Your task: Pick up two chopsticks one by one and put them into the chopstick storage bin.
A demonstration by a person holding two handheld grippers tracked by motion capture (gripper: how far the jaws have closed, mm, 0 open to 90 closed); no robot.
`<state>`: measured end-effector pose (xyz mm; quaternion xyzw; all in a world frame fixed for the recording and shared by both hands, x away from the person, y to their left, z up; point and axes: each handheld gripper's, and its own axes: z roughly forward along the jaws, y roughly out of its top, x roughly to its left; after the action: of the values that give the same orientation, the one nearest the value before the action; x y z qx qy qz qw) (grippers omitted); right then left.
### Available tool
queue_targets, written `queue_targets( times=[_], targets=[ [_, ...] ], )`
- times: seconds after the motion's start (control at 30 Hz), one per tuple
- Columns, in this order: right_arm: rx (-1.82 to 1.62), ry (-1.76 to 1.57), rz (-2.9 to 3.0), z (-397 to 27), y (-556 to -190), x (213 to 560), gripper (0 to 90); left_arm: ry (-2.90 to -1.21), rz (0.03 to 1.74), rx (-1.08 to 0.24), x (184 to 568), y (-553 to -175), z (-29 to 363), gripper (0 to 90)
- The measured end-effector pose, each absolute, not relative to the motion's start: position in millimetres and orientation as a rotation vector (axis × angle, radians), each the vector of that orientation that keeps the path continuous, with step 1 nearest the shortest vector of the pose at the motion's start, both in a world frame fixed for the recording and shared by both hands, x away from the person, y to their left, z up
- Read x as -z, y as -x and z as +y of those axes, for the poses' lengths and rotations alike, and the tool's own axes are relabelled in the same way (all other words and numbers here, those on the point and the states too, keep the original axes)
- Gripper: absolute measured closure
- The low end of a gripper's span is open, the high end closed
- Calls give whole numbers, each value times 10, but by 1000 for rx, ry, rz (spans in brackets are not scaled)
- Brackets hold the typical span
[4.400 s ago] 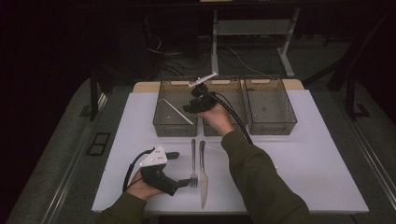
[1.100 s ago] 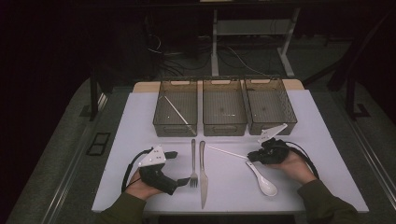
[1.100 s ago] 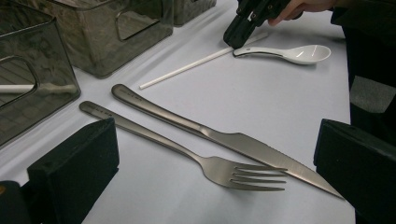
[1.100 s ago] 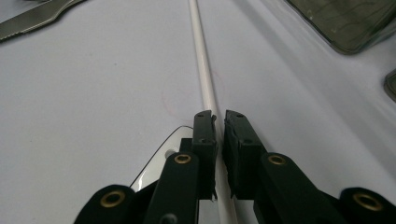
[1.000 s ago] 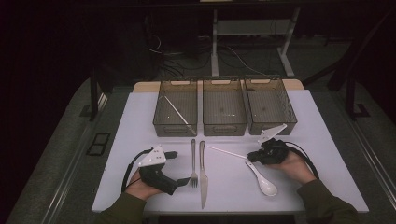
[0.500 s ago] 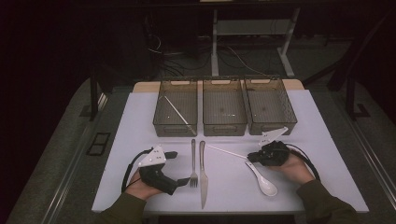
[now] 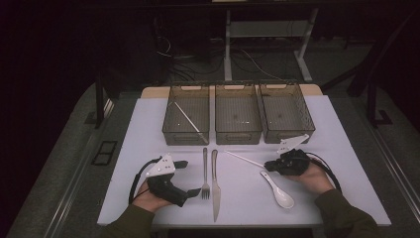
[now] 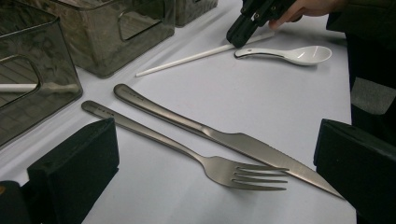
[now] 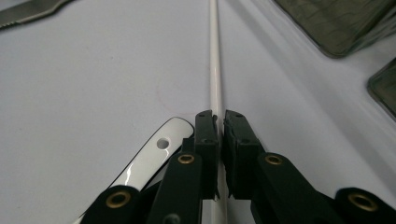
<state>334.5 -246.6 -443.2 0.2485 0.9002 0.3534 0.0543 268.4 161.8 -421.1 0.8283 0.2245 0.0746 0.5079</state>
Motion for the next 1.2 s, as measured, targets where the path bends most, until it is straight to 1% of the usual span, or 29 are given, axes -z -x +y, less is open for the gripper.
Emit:
queue_targets(
  times=[0.67,0.9,1.2],
  targets=[
    [-1245,-794,2650,-2705,-3265,4102,845,-1981,551,-189,4199,-2687,1649,0],
    [-1322,-784,2600,-2748,-3200,3953,844,-1992,546,-193,4210,-2691,1650,0],
    [-1446,-814,2513,-2766,-3222,3764,844,-2001,547,-195,4229,-2694,1650,0]
  ],
)
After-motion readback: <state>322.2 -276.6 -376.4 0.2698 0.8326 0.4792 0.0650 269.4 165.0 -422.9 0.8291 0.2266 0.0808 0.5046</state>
